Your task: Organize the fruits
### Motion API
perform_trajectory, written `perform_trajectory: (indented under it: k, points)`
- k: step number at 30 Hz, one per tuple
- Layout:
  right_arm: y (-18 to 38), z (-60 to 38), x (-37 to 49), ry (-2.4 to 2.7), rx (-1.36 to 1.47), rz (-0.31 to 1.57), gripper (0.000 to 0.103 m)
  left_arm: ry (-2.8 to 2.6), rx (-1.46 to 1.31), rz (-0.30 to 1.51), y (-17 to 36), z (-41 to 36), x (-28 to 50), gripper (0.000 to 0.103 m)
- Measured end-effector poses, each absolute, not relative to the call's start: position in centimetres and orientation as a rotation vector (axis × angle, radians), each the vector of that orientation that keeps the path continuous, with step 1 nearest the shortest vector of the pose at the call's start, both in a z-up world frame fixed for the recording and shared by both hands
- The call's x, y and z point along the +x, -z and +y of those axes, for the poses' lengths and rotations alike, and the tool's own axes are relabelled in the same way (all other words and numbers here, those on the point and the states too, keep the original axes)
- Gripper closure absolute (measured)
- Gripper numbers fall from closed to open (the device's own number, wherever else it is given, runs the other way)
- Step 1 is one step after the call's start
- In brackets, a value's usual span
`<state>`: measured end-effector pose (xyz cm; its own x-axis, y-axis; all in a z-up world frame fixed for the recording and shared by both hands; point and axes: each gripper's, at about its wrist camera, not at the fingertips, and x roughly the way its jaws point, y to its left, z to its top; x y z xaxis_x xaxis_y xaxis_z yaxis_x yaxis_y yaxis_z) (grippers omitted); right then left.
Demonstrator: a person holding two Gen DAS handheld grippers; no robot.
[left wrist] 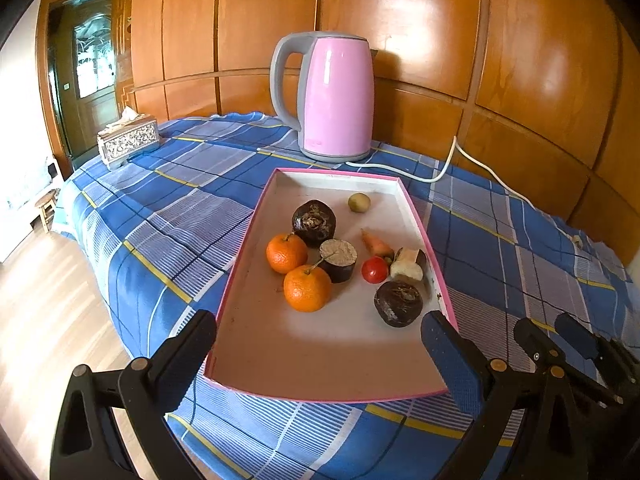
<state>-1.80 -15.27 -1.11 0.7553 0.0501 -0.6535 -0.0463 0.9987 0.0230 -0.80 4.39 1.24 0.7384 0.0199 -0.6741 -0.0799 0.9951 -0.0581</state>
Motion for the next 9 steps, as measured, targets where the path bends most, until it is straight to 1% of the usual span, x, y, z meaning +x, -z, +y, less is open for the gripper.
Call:
perform_trajectory:
  k: [9]
  points:
    - [1.16,-15.36,-1.81,-0.052,0.009,0.714,0.046,-0.047,-0.109,0.723,-1.29,4.85,-0.97,0.000]
